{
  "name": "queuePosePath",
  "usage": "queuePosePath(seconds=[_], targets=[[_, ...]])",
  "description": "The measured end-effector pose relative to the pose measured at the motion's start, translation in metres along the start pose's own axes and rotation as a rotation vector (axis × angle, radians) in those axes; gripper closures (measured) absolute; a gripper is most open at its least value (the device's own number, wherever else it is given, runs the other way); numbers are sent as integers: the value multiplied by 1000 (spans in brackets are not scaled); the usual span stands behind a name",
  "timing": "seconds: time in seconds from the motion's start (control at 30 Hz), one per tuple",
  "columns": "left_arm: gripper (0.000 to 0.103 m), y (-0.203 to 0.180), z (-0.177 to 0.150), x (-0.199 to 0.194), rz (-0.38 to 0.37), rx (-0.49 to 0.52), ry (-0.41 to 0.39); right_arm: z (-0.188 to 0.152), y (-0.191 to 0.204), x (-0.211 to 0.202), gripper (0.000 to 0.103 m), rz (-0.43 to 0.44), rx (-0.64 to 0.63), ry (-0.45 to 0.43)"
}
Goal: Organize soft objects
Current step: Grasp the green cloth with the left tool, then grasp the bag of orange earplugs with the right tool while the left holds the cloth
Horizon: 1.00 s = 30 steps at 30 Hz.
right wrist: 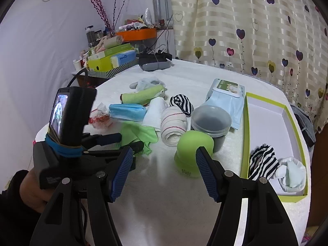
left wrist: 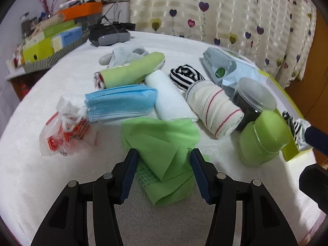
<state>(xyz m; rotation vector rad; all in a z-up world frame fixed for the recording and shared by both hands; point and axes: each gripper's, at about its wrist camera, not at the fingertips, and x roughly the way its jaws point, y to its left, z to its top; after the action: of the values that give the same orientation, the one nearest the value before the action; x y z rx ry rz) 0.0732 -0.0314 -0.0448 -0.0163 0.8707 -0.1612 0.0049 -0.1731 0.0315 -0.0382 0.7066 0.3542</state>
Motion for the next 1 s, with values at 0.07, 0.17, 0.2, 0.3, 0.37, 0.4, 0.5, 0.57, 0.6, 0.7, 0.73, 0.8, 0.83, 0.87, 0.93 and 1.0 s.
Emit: queuePosePath(seconds=[0.07,0.17,0.2,0.3,0.37,0.4,0.5,0.57,0.6,0.7,0.73,0.8,0.83,0.87,0.93,1.0], targets=[[50,-2,0,1,12,7,2,1,0,1,38,0,0,0],[63,0,1,1,19,3,0,1,-1,1,38,3,2,-1],[74,2,1,0,20,0,-1,1,-1,1,38,0,1,0],[87,4,1,-1,10,-1,-1,2,-2,2,38,1,2,0],[90,6,1,-2,5,-5,-5,3,-2,2,38,1,1,-1],[91,8,1,-4,-1,-12,-7,3,-2,2,38,0,0,-1],[92,17,0,-12,-19,-33,-25,6,-3,2,38,-1,-3,-6],[92,23,0,-21,-25,-49,-43,8,-2,2,38,-1,-5,-12],[92,28,-1,-26,-31,-59,-54,9,-2,2,38,0,-5,-13],[92,38,-2,-38,-30,-75,-81,12,1,3,38,3,-7,-15],[92,42,-3,-43,-29,-82,-89,14,3,4,38,6,-11,-16],[92,51,-4,-51,-22,-95,-105,16,9,5,38,10,-20,-19],[92,56,-5,-55,-17,-105,-111,17,11,5,38,12,-24,-21],[92,62,-7,-60,-11,-116,-119,18,15,6,38,18,-31,-24],[92,74,-9,-65,2,-135,-130,22,23,9,38,31,-39,-28],[92,86,-11,-71,22,-155,-140,26,30,14,38,47,-44,-25]])
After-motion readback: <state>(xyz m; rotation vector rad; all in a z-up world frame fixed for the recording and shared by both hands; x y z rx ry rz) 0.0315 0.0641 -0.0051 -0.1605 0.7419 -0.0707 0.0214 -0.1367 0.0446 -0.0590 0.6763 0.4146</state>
